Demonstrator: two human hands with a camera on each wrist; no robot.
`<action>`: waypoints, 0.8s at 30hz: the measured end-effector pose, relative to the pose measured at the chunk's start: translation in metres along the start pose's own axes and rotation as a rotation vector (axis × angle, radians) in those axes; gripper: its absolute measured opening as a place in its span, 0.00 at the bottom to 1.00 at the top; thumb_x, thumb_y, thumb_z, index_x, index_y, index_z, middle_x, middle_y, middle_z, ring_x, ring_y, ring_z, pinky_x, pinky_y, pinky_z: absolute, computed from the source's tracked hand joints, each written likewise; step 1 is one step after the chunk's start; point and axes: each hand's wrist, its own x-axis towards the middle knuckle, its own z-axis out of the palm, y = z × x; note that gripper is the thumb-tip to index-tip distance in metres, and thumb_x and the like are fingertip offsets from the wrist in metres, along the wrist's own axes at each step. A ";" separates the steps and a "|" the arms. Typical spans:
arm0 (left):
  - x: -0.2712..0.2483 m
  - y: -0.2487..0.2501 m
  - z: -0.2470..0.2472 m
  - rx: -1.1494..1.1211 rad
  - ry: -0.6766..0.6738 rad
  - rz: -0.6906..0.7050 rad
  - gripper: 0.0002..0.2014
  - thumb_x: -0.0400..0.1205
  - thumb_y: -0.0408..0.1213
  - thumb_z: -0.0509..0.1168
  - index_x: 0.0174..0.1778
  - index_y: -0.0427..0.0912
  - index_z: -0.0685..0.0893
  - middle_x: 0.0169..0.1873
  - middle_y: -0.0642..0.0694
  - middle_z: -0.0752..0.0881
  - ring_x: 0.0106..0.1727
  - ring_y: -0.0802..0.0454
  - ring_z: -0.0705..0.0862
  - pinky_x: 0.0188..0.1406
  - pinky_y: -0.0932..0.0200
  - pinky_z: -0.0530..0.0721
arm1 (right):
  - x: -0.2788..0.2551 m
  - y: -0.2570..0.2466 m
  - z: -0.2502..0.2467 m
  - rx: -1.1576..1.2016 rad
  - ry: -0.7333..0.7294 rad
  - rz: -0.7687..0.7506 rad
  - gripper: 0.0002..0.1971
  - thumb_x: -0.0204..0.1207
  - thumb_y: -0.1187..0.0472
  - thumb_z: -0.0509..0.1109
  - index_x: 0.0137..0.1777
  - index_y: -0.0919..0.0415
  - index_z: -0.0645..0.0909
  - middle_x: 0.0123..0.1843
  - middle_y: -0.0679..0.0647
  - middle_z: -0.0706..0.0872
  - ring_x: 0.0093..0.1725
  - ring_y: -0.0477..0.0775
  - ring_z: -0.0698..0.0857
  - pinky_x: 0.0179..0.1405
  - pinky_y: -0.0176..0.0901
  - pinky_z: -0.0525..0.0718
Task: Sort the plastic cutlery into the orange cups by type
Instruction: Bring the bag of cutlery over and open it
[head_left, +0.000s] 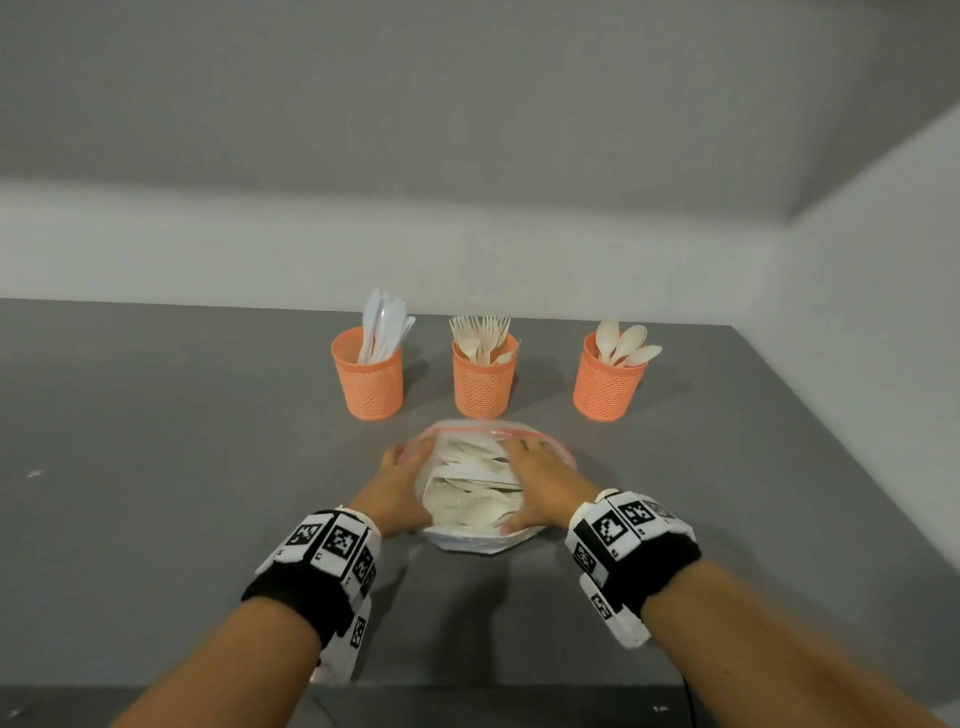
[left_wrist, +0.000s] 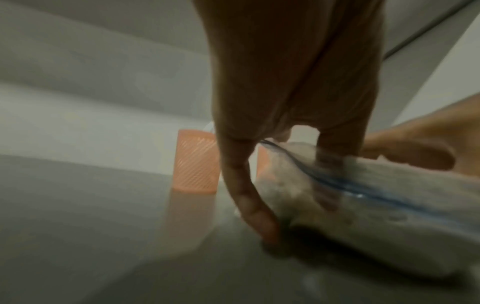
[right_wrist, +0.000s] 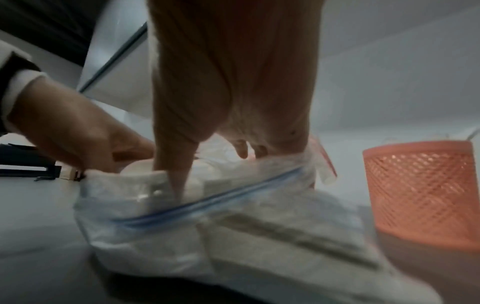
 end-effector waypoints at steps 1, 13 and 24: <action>-0.002 -0.003 0.003 -0.009 -0.021 0.002 0.50 0.70 0.34 0.72 0.81 0.53 0.47 0.78 0.41 0.55 0.74 0.39 0.67 0.67 0.56 0.72 | 0.002 0.001 0.003 -0.017 -0.002 0.000 0.52 0.63 0.52 0.81 0.81 0.61 0.51 0.81 0.59 0.61 0.81 0.59 0.59 0.79 0.47 0.56; -0.014 -0.002 -0.005 -0.436 0.026 0.018 0.42 0.73 0.21 0.67 0.81 0.47 0.56 0.71 0.44 0.71 0.65 0.43 0.77 0.51 0.56 0.82 | 0.005 -0.001 0.001 -0.058 -0.078 -0.057 0.38 0.62 0.58 0.79 0.71 0.61 0.68 0.69 0.58 0.75 0.69 0.59 0.73 0.64 0.45 0.72; -0.017 -0.017 -0.011 -0.550 0.044 0.045 0.35 0.71 0.15 0.64 0.73 0.46 0.72 0.58 0.42 0.80 0.47 0.48 0.82 0.32 0.61 0.85 | 0.007 -0.002 0.002 0.386 -0.025 -0.036 0.33 0.63 0.63 0.75 0.71 0.62 0.72 0.62 0.55 0.82 0.61 0.56 0.81 0.59 0.38 0.80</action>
